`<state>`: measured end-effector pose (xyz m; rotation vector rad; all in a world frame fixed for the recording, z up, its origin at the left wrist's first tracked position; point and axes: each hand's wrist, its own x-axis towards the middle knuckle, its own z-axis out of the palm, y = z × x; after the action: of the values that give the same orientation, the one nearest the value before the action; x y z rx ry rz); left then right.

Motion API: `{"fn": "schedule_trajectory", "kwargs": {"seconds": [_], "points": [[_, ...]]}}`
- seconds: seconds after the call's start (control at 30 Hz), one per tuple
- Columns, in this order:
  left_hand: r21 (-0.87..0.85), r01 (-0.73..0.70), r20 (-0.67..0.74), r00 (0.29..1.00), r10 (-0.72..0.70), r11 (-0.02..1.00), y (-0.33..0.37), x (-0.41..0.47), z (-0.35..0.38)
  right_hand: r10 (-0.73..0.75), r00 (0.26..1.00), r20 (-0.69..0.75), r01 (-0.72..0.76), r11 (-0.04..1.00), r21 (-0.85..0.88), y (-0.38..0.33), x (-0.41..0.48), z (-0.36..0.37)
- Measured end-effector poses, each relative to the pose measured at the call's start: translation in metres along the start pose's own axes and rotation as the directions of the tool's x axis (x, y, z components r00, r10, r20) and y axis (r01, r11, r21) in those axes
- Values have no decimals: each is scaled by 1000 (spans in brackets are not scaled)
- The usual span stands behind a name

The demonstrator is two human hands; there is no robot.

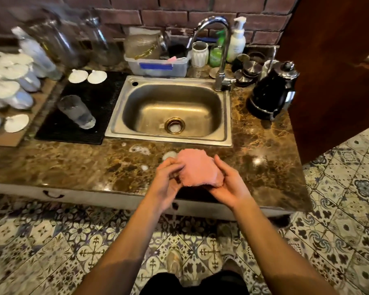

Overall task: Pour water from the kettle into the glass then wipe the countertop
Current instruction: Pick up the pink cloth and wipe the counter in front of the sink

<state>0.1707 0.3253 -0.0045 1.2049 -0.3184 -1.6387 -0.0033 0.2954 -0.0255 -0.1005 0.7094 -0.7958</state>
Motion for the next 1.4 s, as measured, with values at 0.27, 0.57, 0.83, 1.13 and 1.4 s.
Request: {"fn": "schedule_trajectory", "kwargs": {"seconds": [0.27,0.57,0.83,1.13,1.4], "points": [[279,-32,-39,998,44,960,23,-11,-62,-155,974,-167,104,953,-283,39,13,38],[799,-27,-62,990,127,601,41,32,-123,-501,862,-78,57,249,-967,-22,51,25],[1000,6,-7,923,385,3,51,69,-203,-346,937,44,-96,-376,-922,-4,96,-10],[938,156,-74,963,258,-311,49,99,-273,-387,922,32,-225,-600,-768,35,129,-52],[926,96,38,939,343,-364,30,113,-297,-502,864,40,-343,-645,-683,82,145,-44]]}}
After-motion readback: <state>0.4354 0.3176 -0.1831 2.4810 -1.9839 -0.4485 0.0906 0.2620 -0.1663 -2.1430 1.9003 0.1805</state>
